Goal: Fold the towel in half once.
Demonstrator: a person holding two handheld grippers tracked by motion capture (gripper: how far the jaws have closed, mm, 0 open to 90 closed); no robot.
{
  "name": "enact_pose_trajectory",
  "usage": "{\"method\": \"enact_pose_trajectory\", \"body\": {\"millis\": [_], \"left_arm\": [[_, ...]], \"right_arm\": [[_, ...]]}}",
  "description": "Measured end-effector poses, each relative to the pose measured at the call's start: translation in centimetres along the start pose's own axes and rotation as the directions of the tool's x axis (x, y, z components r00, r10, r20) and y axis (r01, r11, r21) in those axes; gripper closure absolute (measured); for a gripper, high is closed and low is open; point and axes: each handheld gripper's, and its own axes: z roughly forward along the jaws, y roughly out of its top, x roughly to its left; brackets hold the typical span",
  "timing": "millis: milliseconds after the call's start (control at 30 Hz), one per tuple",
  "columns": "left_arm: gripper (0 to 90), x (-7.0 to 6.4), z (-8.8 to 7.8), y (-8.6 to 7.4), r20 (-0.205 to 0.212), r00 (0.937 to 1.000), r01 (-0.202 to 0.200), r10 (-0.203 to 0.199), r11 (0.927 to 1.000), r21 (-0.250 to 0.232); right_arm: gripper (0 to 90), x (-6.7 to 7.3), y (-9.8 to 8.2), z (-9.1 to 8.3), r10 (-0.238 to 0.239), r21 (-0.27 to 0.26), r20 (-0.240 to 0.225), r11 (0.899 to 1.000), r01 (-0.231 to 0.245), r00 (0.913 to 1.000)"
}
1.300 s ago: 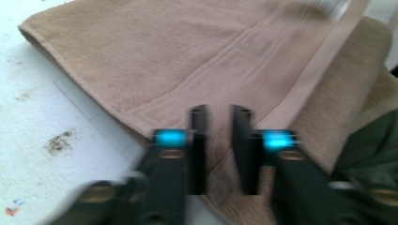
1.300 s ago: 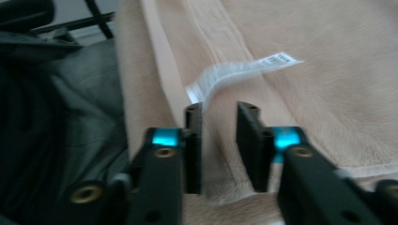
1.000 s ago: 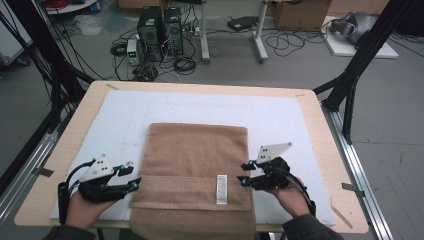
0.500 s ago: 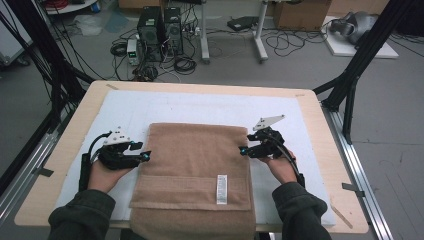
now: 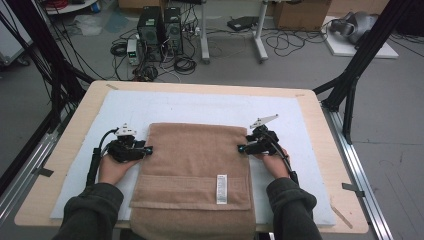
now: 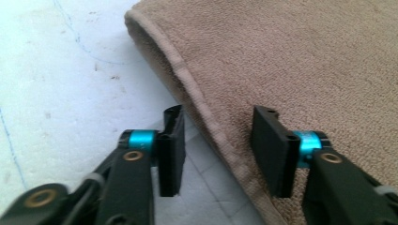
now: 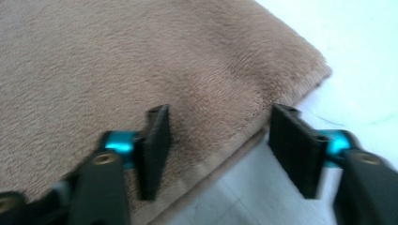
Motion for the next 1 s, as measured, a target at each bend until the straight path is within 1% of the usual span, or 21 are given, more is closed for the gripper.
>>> {"method": "enact_pose_trajectory", "body": {"millis": [67, 100, 167, 200, 233, 267, 333, 367, 433, 467, 533, 633, 667, 733, 767, 800, 833, 867, 900, 967, 1000], "left_arm": [[75.7, -0.2, 0.2, 0.1, 0.010, 0.9999, 0.014, -0.014, 0.9999, -0.001], [79.6, -0.2, 0.2, 0.4, 0.010, 0.9999, 0.001, -0.001, 0.9999, 0.011], [83.3, -0.6, 0.3, 0.8, -0.028, 0.9976, -0.063, 0.063, 0.9977, 0.026], [83.9, -0.8, 0.4, 1.0, -0.046, 0.9956, -0.080, 0.082, 0.9961, 0.036], [84.3, -1.0, 0.5, 1.3, -0.060, 0.9938, -0.092, 0.094, 0.9951, 0.038], [84.5, -1.1, 0.4, 1.6, -0.078, 0.9919, -0.098, 0.100, 0.9947, 0.032], [84.7, -1.0, 0.0, 2.2, -0.103, 0.9909, -0.089, 0.086, 0.9958, -0.025], [84.8, -1.0, -0.1, 2.6, -0.114, 0.9900, -0.087, 0.083, 0.9956, -0.034], [84.8, -1.0, -0.5, 3.7, -0.144, 0.9858, -0.097, 0.086, 0.9928, -0.070], [84.8, -1.0, -0.8, 4.3, -0.147, 0.9855, -0.098, 0.085, 0.9913, -0.088], [84.9, -0.9, -1.2, 5.9, -0.171, 0.9809, -0.112, 0.092, 0.9870, -0.115], [84.8, -0.4, -1.9, 8.5, -0.199, 0.9761, -0.122, 0.086, 0.9771, -0.174], [84.7, -0.2, -1.9, 9.3, -0.214, 0.9724, -0.133, 0.094, 0.9746, -0.180], [83.7, 0.3, -1.6, 10.4, -0.220, 0.9708, -0.136, 0.096, 0.9759, -0.171], [79.2, 0.6, -1.3, 10.6, -0.222, 0.9725, -0.109, 0.072, 0.9807, -0.162], [66.8, 1.1, -1.0, 10.5, -0.207, 0.9779, -0.062, 0.031, 0.9871, -0.147], [61.0, 1.4, -0.8, 10.2, -0.188, 0.9821, -0.037, 0.014, 0.9921, -0.120], [60.9, 1.6, -0.6, 9.7, -0.188, 0.9818, -0.042, 0.024, 0.9951, -0.090], [59.6, 1.6, -0.6, 9.2, -0.182, 0.9829, -0.043, 0.028, 0.9959, -0.080], [56.6, 1.6, -0.6, 8.1, -0.159, 0.9872, -0.027, 0.014, 0.9965, -0.079], [56.4, 1.5, -0.7, 7.6, -0.149, 0.9886, -0.029, 0.018, 0.9969, -0.074]], "right_arm": [[70.3, 0.1, 0.2, 0.2, -0.015, -0.001, -0.056, 1.000, 0.015, 0.9983], [76.1, 0.1, 0.2, 0.2, -0.015, -0.002, -0.084, 1.000, 0.014, 0.9964], [78.9, -0.1, 0.3, 0.2, -0.011, 0.005, -0.105, 1.000, 0.012, 0.9944], [79.9, -0.2, 0.5, 0.1, -0.009, 0.010, -0.101, 1.000, 0.010, 0.9949], [80.7, -0.2, 0.9, -0.1, -0.013, 0.023, -0.078, 1.000, 0.015, 0.9969], [81.0, -0.1, 1.3, -0.2, -0.034, 0.025, -0.055, 0.999, 0.035, 0.9979], [81.2, -0.1, 2.2, -0.6, -0.060, 0.015, -0.011, 0.998, 0.060, 0.9981], [81.3, -0.1, 2.7, -0.9, -0.058, 0.008, 0.005, 0.998, 0.058, 0.9983], [81.7, -0.4, 3.6, -1.7, -0.075, -0.033, 0.045, 0.997, 0.076, 0.9962], [81.7, -0.6, 4.2, -2.1, -0.072, -0.037, 0.059, 0.997, 0.074, 0.9957], [81.7, -0.8, 5.4, -3.1, -0.097, -0.058, 0.102, 0.993, 0.103, 0.9900], [81.7, -1.2, 7.3, -4.6, -0.112, -0.099, 0.148, 0.987, 0.127, 0.9827], [81.5, -1.5, 7.9, -5.0, -0.118, -0.112, 0.161, 0.984, 0.137, 0.9799], [76.3, -2.1, 8.6, -5.4, -0.115, -0.142, 0.176, 0.980, 0.141, 0.9777], [67.6, -2.5, 8.6, -5.3, -0.098, -0.160, 0.176, 0.979, 0.127, 0.9794], [57.1, -2.9, 8.4, -5.0, -0.077, -0.162, 0.192, 0.981, 0.109, 0.9783], [53.4, -3.3, 8.1, -4.6, -0.043, -0.142, 0.202, 0.987, 0.073, 0.9785], [51.5, -3.8, 7.7, -4.2, -0.010, -0.118, 0.175, 0.993, 0.031, 0.9846], [50.1, -4.0, 7.2, -3.9, 0.006, -0.103, 0.162, 0.995, 0.011, 0.9868], [48.4, -3.9, 6.3, -3.6, 0.002, -0.097, 0.158, 0.995, 0.014, 0.9874], [45.0, -3.9, 6.1, -3.5, 0.019, -0.073, 0.127, 0.997, -0.010, 0.9918]]}}
